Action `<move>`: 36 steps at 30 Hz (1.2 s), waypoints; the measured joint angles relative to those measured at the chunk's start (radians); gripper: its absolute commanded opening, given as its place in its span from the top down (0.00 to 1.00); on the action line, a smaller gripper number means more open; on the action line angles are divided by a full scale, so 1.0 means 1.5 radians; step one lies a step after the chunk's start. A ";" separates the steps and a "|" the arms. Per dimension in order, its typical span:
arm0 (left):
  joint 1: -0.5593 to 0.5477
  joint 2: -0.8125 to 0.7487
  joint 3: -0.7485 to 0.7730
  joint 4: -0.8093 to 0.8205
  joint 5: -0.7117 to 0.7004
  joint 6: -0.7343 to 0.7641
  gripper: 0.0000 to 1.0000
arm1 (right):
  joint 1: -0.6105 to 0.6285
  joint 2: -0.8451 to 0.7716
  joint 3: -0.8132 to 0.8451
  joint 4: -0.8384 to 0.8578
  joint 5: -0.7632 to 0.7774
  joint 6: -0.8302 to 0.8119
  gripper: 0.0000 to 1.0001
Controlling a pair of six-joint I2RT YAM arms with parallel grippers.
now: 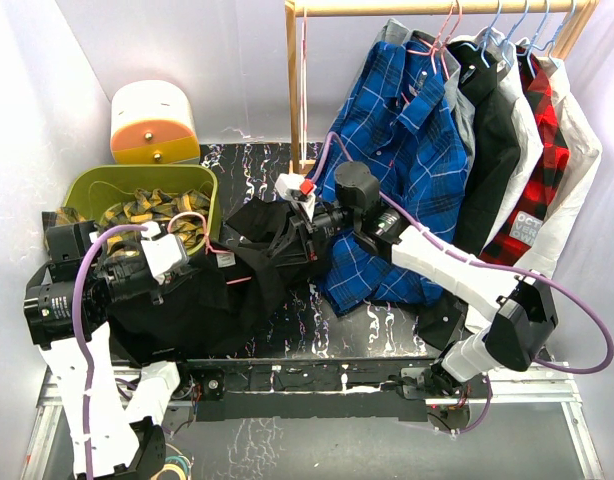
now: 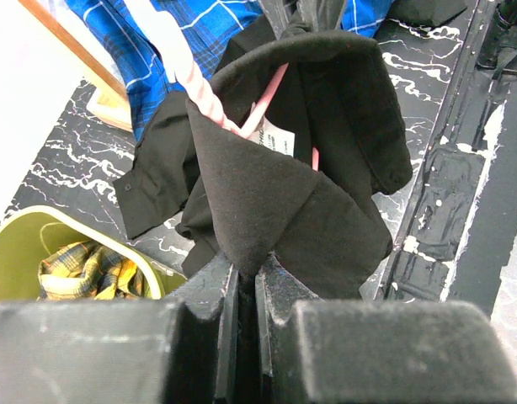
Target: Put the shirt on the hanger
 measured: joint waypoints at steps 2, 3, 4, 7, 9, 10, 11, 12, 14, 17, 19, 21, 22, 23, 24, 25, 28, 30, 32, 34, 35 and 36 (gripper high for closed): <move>0.000 0.000 0.000 0.009 0.000 -0.007 0.96 | 0.003 0.000 0.000 0.000 0.005 0.003 0.92; 0.000 -0.001 -0.001 0.015 0.000 -0.014 0.91 | 0.006 0.000 0.000 0.000 0.011 0.003 0.92; 0.000 -0.002 -0.004 0.025 -0.001 -0.025 0.84 | 0.010 -0.002 -0.002 0.001 0.027 0.001 0.92; 0.000 -0.010 -0.025 0.062 -0.014 -0.054 0.73 | 0.016 -0.023 -0.034 0.009 0.095 0.001 0.92; 0.000 -0.012 -0.037 0.072 -0.033 -0.062 0.68 | 0.014 -0.059 -0.079 0.009 0.140 0.002 0.92; 0.000 -0.012 -0.040 0.076 -0.042 -0.062 0.65 | 0.010 -0.072 -0.094 0.008 0.150 0.004 0.92; 0.000 -0.012 -0.042 0.076 -0.050 -0.062 0.62 | 0.002 -0.090 -0.113 0.007 0.163 0.007 0.92; 0.000 -0.011 -0.043 0.075 -0.059 -0.060 0.62 | -0.010 -0.108 -0.133 0.005 0.176 0.009 0.92; 0.000 -0.011 -0.044 0.073 -0.072 -0.054 0.65 | -0.034 -0.143 -0.171 0.000 0.203 0.010 0.92; 0.000 -0.013 -0.055 0.071 -0.087 -0.047 0.76 | -0.064 -0.188 -0.215 -0.013 0.240 0.014 0.92; -0.001 -0.014 -0.068 0.072 -0.099 -0.046 0.77 | -0.080 -0.214 -0.235 -0.027 0.261 0.017 0.92; -0.001 -0.013 -0.080 0.076 -0.112 -0.048 0.70 | -0.090 -0.243 -0.254 -0.039 0.279 0.019 0.92; -0.001 -0.010 -0.081 0.077 -0.115 -0.051 0.65 | -0.092 -0.257 -0.260 -0.051 0.288 0.019 0.92; -0.001 -0.007 -0.080 0.080 -0.115 -0.054 0.61 | -0.092 -0.268 -0.263 -0.061 0.296 0.018 0.92; -0.001 -0.003 -0.076 0.079 -0.115 -0.058 0.51 | -0.092 -0.281 -0.266 -0.075 0.308 0.018 0.92; -0.001 0.004 -0.065 0.078 -0.114 -0.066 0.18 | -0.092 -0.295 -0.269 -0.085 0.326 0.020 0.92; -0.001 0.029 -0.018 0.083 -0.106 -0.111 0.03 | -0.091 -0.350 -0.297 -0.107 0.388 0.045 0.92; -0.001 0.050 0.023 0.093 -0.104 -0.167 0.03 | -0.092 -0.389 -0.322 -0.122 0.416 0.064 0.92; -0.001 0.063 0.054 0.107 -0.106 -0.224 0.03 | -0.092 -0.436 -0.359 -0.134 0.444 0.087 0.92; -0.001 0.067 0.079 0.140 -0.115 -0.290 0.03 | -0.092 -0.482 -0.392 -0.157 0.469 0.108 0.92; -0.001 0.065 0.086 0.160 -0.127 -0.325 0.03 | -0.092 -0.501 -0.404 -0.166 0.480 0.117 0.92; -0.001 0.060 0.092 0.181 -0.143 -0.360 0.03 | -0.091 -0.518 -0.416 -0.176 0.492 0.126 0.92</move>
